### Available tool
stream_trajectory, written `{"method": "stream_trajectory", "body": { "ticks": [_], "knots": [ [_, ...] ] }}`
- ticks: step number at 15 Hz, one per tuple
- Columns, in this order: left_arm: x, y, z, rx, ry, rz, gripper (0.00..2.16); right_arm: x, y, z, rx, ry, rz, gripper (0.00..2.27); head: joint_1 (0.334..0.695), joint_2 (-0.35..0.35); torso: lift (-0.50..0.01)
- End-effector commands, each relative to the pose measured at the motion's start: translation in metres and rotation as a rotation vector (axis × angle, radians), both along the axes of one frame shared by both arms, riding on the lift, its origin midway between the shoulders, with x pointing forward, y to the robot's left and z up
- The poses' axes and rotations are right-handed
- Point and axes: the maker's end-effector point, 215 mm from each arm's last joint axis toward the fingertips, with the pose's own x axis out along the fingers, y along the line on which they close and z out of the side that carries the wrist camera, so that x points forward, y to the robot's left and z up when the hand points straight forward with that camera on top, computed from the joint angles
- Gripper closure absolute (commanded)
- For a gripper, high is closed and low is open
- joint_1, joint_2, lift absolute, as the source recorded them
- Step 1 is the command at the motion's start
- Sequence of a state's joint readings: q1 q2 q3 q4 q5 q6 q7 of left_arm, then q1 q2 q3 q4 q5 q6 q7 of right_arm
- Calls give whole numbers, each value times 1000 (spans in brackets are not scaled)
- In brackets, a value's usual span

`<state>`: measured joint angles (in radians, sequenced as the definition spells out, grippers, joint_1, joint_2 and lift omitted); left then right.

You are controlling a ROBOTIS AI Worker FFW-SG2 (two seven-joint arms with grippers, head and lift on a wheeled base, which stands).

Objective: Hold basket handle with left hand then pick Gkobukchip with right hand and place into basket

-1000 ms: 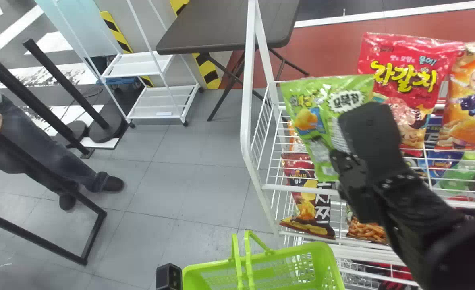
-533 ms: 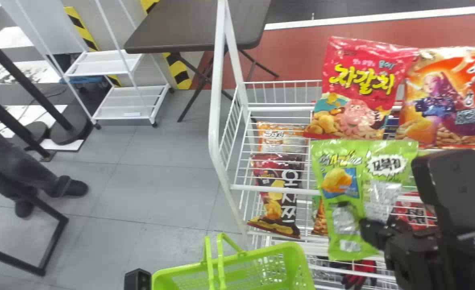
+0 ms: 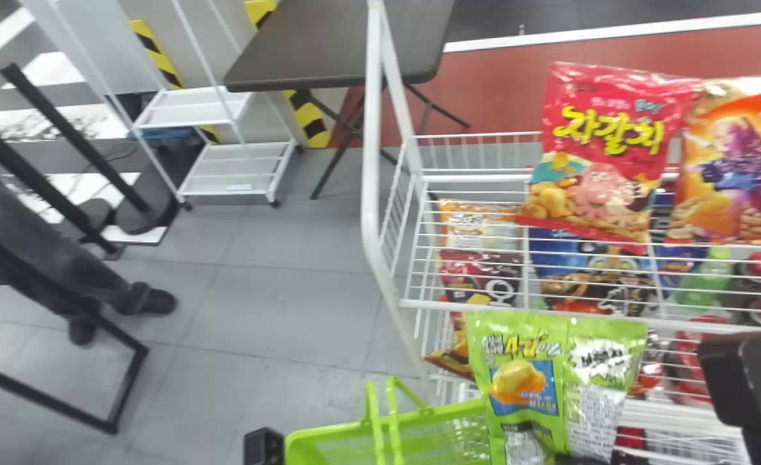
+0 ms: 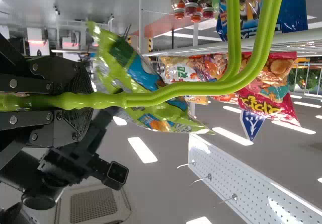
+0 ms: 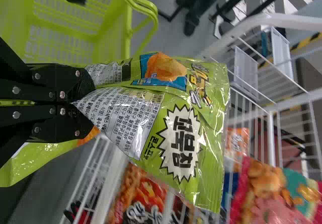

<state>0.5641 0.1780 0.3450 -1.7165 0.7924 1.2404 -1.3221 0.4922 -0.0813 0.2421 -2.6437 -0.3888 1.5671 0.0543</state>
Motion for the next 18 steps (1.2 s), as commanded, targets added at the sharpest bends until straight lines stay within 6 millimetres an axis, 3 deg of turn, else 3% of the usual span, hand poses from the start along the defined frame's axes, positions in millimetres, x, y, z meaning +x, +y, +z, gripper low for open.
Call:
{"method": "stream_trajectory", "body": {
  "ticks": [1,2,3,4,5,6,8,10,15,16,17,18],
  "knots": [
    [1,-2,0,1,-2,-5,2152,-33,22,-36,-7,110,65,2260,695,350,0],
    [1,-3,1,-3,-1,-8,2152,-51,31,-58,-32,164,104,2111,695,350,0],
    [1,-3,1,0,-1,-9,2152,-65,41,-79,-53,206,137,1821,695,350,0],
    [1,-3,2,-2,-3,-9,2152,-50,55,-92,-40,160,133,1116,695,350,0],
    [1,-3,2,-2,-5,-9,2152,-38,60,-99,-47,122,125,90,695,350,0],
    [1,-3,2,-2,-5,-9,2152,-27,62,-99,-50,81,113,-2,695,350,0],
    [1,-2,2,-1,-3,-9,2152,5,65,-81,-6,-56,78,43,695,350,0],
    [1,-2,2,-3,-3,-9,2152,20,59,-69,8,-117,60,63,695,350,0],
    [1,-3,2,-6,-3,-10,2152,15,60,-61,118,-95,57,66,695,350,0],
    [1,-3,2,-8,-3,-7,2152,22,53,-55,137,-126,32,66,695,350,0],
    [1,-3,1,-7,-3,-7,2152,36,47,-45,146,-196,5,66,695,350,0],
    [1,-3,1,-8,-1,-5,2152,61,39,-20,185,-328,-30,66,695,350,0]
  ]
}}
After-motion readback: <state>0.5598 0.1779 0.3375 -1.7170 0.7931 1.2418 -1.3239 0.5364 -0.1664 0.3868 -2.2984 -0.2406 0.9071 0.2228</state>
